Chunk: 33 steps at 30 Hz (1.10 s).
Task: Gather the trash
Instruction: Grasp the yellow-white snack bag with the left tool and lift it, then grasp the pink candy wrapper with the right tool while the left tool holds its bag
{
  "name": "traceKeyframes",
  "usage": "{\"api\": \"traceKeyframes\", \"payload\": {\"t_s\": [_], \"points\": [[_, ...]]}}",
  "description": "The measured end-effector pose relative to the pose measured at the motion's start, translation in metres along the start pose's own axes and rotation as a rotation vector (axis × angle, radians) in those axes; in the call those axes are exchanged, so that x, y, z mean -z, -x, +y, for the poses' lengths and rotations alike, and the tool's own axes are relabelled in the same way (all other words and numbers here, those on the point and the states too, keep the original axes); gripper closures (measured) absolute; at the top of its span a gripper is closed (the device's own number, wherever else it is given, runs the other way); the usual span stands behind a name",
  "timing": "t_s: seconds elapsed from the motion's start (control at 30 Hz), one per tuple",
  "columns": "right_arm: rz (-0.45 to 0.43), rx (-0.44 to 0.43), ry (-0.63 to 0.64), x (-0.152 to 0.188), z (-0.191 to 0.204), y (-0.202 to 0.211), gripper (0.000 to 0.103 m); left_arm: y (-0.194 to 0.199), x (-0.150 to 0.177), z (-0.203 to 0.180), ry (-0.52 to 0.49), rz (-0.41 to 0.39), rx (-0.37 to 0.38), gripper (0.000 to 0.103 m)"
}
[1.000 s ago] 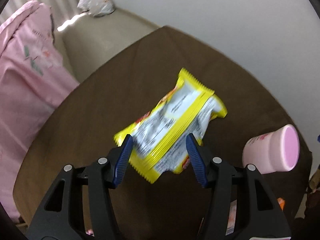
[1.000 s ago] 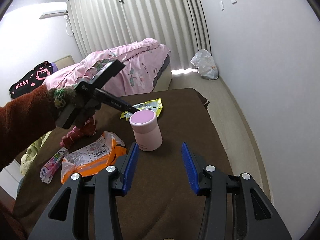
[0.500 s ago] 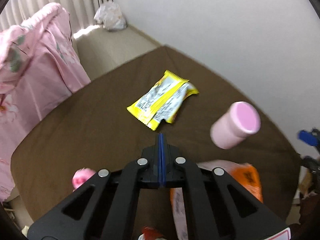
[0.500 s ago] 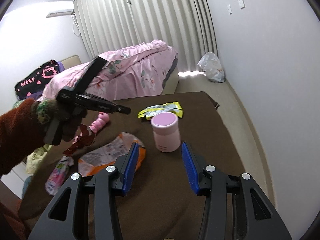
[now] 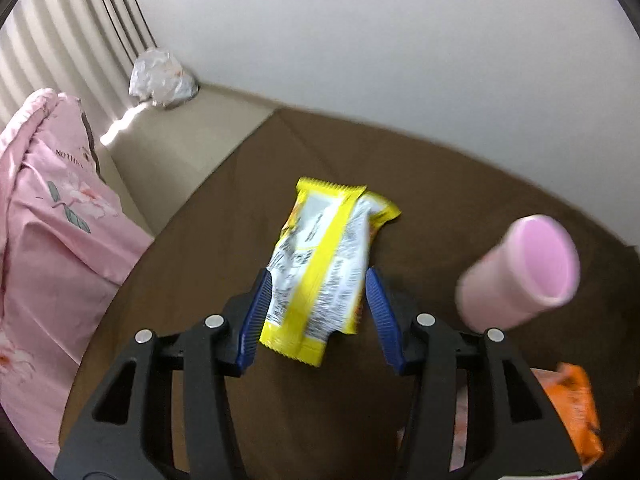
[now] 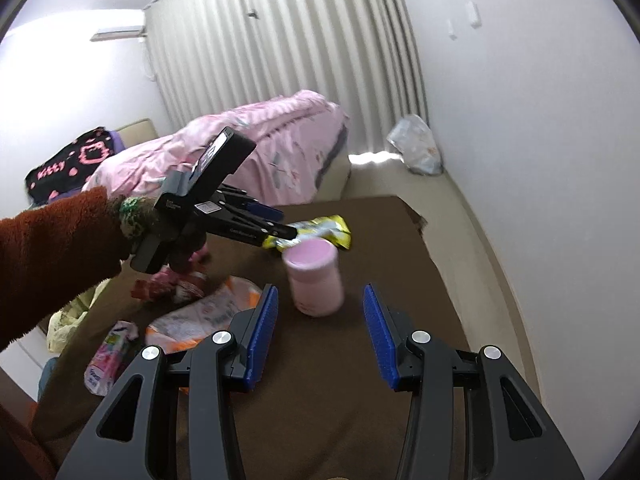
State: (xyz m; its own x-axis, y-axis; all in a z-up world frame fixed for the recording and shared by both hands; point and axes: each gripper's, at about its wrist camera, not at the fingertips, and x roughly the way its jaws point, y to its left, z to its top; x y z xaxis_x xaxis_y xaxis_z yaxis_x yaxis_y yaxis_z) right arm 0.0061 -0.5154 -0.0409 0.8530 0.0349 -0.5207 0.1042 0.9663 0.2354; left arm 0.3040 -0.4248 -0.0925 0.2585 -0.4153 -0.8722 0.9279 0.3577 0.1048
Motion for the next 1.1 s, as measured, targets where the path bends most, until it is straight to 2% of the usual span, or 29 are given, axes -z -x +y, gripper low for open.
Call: {"api": "traceKeyframes", "payload": {"t_s": [0.07, 0.13, 0.2, 0.27, 0.37, 0.43, 0.53, 0.7, 0.87, 0.93, 0.97, 1.0, 1.1], "points": [[0.002, -0.006, -0.032, 0.002, -0.008, -0.002, 0.061, -0.019, 0.001, 0.002, 0.006, 0.057, -0.005, 0.056], [-0.001, -0.002, -0.04, 0.003, -0.01, -0.004, 0.061, -0.024, 0.001, 0.007, 0.052, 0.058, -0.014, 0.053], [0.002, 0.0, -0.029, 0.005, -0.007, -0.005, 0.061, -0.023, 0.003, 0.015, 0.119, 0.048, -0.014, 0.065], [0.007, -0.001, -0.012, 0.005, -0.001, -0.006, 0.061, -0.019, 0.007, 0.018, 0.147, 0.038, -0.03, 0.071], [0.014, -0.01, 0.015, 0.006, 0.01, -0.006, 0.061, 0.001, 0.017, 0.016, 0.179, 0.005, -0.045, 0.078], [0.018, -0.023, 0.022, 0.006, 0.016, -0.007, 0.061, 0.024, 0.026, 0.013, 0.218, -0.028, -0.001, 0.078], [0.021, -0.053, 0.04, 0.004, 0.031, -0.007, 0.061, 0.072, 0.042, 0.003, 0.261, -0.108, -0.019, 0.078], [0.043, -0.137, 0.097, 0.003, 0.069, -0.01, 0.061, 0.149, 0.098, -0.008, 0.441, -0.178, -0.12, 0.076], [0.094, -0.233, 0.173, 0.01, 0.122, -0.017, 0.061, 0.206, 0.184, -0.016, 0.619, -0.225, -0.252, 0.075], [0.137, -0.291, 0.163, 0.016, 0.142, -0.024, 0.059, 0.225, 0.222, -0.021, 0.722, -0.243, -0.261, 0.075], [0.168, -0.32, 0.154, 0.021, 0.151, -0.028, 0.055, 0.232, 0.233, -0.024, 0.751, -0.246, -0.265, 0.075], [0.209, -0.36, 0.148, 0.027, 0.163, -0.034, 0.047, 0.236, 0.243, -0.025, 0.775, -0.249, -0.273, 0.075], [0.3, -0.396, 0.193, 0.045, 0.191, -0.047, 0.047, 0.247, 0.277, -0.042, 0.821, -0.251, -0.313, 0.075]]}}
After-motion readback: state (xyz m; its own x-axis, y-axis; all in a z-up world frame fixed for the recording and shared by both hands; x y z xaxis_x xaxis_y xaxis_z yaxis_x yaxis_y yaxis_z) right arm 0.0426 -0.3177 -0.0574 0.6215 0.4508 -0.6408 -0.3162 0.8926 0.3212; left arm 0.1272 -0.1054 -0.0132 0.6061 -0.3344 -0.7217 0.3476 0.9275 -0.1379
